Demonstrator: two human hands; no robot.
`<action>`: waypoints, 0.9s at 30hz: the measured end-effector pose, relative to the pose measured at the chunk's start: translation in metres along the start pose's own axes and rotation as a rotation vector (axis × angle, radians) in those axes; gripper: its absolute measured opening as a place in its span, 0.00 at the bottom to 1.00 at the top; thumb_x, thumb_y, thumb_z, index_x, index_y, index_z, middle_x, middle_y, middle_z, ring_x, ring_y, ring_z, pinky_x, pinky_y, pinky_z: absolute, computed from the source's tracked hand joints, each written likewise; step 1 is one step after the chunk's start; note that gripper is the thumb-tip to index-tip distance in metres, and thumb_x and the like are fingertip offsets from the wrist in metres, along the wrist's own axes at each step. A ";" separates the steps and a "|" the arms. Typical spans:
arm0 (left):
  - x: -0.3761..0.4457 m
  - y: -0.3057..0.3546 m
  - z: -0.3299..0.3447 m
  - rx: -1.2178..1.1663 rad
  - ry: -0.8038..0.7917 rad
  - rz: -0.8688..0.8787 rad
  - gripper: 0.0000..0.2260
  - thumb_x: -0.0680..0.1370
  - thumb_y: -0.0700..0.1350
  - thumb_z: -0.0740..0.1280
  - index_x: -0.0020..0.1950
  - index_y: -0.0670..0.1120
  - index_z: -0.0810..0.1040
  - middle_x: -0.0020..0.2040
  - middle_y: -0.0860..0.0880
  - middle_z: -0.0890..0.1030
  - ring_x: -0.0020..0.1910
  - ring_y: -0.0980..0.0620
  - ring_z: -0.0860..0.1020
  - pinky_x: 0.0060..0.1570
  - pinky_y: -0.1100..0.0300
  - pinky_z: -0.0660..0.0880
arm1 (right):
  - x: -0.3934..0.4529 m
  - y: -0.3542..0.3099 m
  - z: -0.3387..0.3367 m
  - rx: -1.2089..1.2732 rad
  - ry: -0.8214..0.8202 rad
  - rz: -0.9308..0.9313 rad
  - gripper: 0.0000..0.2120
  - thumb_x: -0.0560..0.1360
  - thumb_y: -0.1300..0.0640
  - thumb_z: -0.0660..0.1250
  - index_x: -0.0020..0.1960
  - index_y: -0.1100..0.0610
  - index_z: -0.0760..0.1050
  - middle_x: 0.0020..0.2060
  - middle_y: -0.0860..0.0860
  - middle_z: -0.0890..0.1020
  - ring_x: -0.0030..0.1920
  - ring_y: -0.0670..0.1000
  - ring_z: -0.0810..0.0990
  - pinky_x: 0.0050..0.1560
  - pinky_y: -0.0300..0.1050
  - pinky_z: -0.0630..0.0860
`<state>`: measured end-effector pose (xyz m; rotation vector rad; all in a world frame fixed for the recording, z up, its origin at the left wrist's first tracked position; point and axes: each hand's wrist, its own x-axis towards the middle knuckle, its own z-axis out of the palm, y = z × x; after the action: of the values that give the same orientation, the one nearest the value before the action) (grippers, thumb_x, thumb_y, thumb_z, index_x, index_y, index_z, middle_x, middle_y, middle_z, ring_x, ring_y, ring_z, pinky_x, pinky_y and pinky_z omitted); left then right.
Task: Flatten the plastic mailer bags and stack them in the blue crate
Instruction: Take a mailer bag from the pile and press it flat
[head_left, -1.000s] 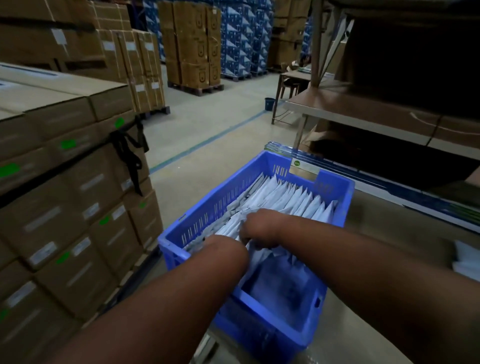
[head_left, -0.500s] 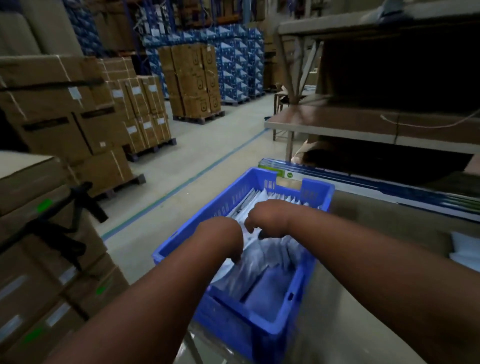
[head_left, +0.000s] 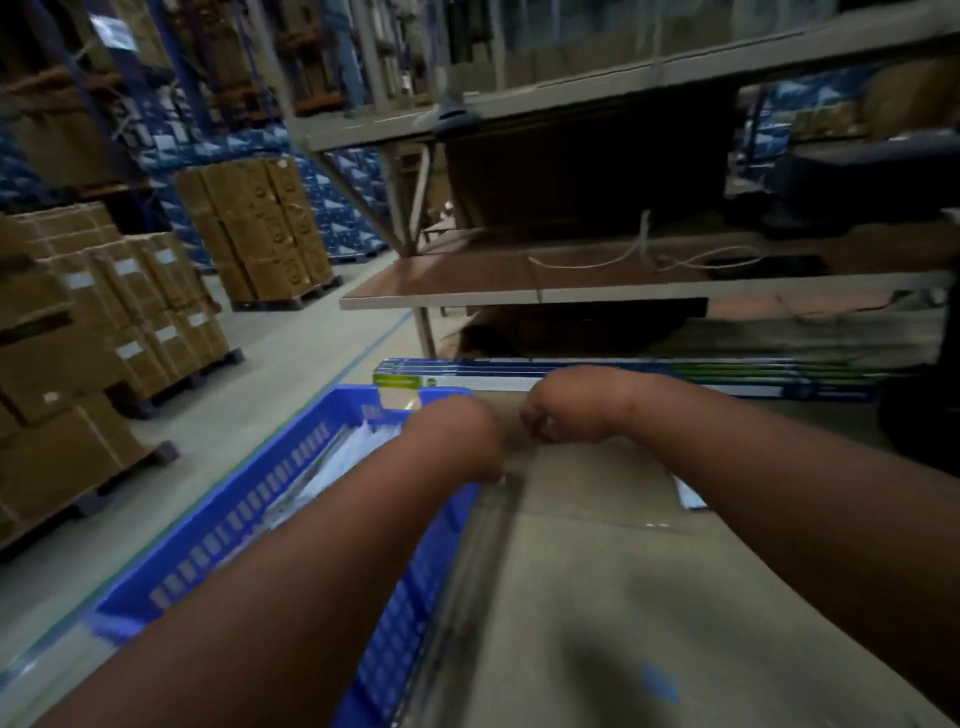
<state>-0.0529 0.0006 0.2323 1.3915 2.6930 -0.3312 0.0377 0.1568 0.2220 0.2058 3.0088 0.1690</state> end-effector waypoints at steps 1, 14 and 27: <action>0.007 0.020 0.001 0.017 0.002 0.033 0.19 0.73 0.57 0.76 0.34 0.48 0.71 0.30 0.52 0.74 0.47 0.47 0.86 0.55 0.48 0.83 | -0.016 0.016 0.008 0.023 -0.004 0.026 0.09 0.75 0.51 0.68 0.55 0.45 0.82 0.50 0.47 0.84 0.49 0.54 0.82 0.51 0.52 0.80; 0.105 0.253 0.049 0.113 0.046 0.362 0.12 0.77 0.61 0.70 0.52 0.54 0.81 0.53 0.52 0.84 0.49 0.51 0.80 0.46 0.59 0.72 | -0.198 0.197 0.170 0.383 0.013 0.465 0.18 0.78 0.46 0.71 0.68 0.46 0.79 0.67 0.49 0.78 0.66 0.53 0.77 0.65 0.49 0.74; 0.186 0.351 0.143 0.208 -0.001 0.509 0.44 0.72 0.54 0.74 0.83 0.48 0.56 0.78 0.42 0.64 0.74 0.39 0.67 0.69 0.45 0.71 | -0.195 0.229 0.330 0.514 0.132 0.707 0.44 0.78 0.41 0.68 0.86 0.44 0.48 0.85 0.53 0.43 0.84 0.60 0.47 0.80 0.64 0.56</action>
<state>0.1226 0.3123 0.0073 2.0565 2.2371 -0.5685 0.3011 0.3885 -0.0547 1.3368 2.8885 -0.5563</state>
